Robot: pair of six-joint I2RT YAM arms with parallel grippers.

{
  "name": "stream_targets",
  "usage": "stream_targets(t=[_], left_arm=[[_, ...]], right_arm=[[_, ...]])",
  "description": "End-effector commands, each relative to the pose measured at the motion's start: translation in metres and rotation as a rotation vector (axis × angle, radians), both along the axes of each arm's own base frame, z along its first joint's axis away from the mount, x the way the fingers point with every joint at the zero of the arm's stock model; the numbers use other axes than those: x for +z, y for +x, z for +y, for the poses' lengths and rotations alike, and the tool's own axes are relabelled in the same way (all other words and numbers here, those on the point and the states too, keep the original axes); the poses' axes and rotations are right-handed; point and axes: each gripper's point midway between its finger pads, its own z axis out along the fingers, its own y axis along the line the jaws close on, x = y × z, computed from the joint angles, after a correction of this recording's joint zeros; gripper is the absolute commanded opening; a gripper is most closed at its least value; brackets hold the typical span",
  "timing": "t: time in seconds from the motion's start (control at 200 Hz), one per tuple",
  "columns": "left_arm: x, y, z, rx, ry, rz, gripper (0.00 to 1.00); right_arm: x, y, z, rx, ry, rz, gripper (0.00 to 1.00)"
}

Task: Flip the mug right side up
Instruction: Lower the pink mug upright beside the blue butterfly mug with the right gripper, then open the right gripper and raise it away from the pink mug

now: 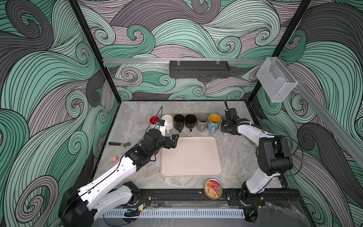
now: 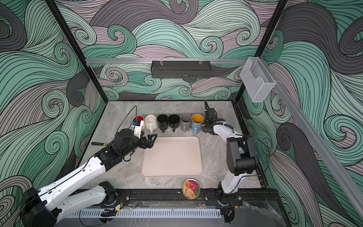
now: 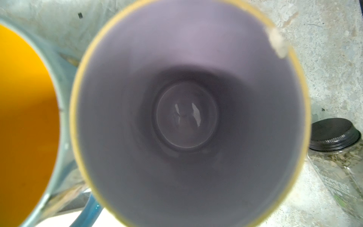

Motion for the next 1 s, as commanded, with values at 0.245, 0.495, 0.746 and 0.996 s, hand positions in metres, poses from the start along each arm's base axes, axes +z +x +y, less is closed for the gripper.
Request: stream_targets(t=[0.245,0.495,0.746,0.996], left_arm=[[-0.001,0.001,0.002,0.018,0.002,-0.001,0.97],[-0.001,0.002,0.005,0.032,0.011,-0.006,0.99],[-0.009,0.007,0.014,0.081,0.054,0.005,0.99],[-0.017,0.021,0.027,0.17,0.12,-0.045,0.99]], right_arm=[[0.014,0.005,0.0,0.001,-0.037,-0.039,0.43],[0.065,-0.014,0.005,-0.005,-0.024,-0.167,0.62],[0.112,-0.052,0.02,0.052,0.001,-0.269,0.88],[0.138,-0.073,0.025,0.081,-0.036,-0.404,1.0]])
